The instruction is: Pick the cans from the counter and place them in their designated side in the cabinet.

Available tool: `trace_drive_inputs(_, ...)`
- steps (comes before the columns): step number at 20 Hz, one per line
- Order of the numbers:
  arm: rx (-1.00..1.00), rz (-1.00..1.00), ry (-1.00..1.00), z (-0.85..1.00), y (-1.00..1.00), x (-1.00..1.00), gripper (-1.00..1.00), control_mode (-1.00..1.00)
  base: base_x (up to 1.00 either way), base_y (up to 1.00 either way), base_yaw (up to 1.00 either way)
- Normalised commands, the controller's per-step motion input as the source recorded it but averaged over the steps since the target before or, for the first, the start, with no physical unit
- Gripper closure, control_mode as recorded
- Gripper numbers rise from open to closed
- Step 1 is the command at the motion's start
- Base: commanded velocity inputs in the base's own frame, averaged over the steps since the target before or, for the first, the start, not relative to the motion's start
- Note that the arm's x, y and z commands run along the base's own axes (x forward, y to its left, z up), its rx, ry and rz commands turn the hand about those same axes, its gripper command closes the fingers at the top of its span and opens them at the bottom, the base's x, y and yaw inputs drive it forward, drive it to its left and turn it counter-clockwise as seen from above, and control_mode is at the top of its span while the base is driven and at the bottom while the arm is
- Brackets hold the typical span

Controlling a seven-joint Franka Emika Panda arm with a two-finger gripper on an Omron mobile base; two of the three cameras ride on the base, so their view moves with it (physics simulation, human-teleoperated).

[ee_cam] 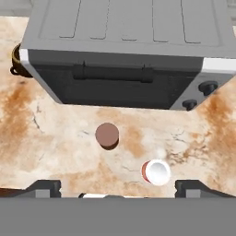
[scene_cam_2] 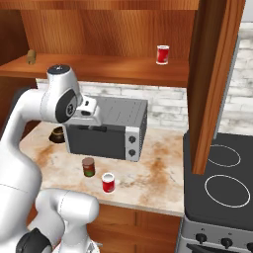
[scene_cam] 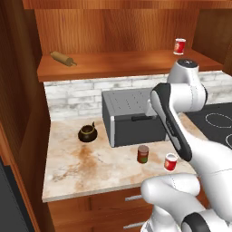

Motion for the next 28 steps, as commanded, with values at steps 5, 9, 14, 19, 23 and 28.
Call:
trace_drive_inputs(5,-0.01,0.00,-0.01,-0.18,-0.15,-0.30,-1.00,-1.00,0.00,0.00,0.00)
trace_drive_inputs(9,-0.01,0.00,0.00,-0.16,-0.20,-0.29,-1.00,-1.00,0.00,0.00,0.00)
trace_drive_inputs(14,0.00,0.00,0.00,-0.16,-0.22,-0.31,-1.00,-1.00,0.00,0.00,0.00)
trace_drive_inputs(19,0.00,0.00,0.00,-0.17,-0.16,-0.28,-1.00,-1.00,0.00,0.00,0.00)
trace_drive_inputs(23,0.00,0.00,0.00,-0.17,-0.12,-0.22,-1.00,-1.00,0.00,0.00,0.00)
trace_drive_inputs(28,0.00,0.00,0.00,-0.20,-0.15,-0.08,-1.00,-1.00,0.00,0.00,0.00)
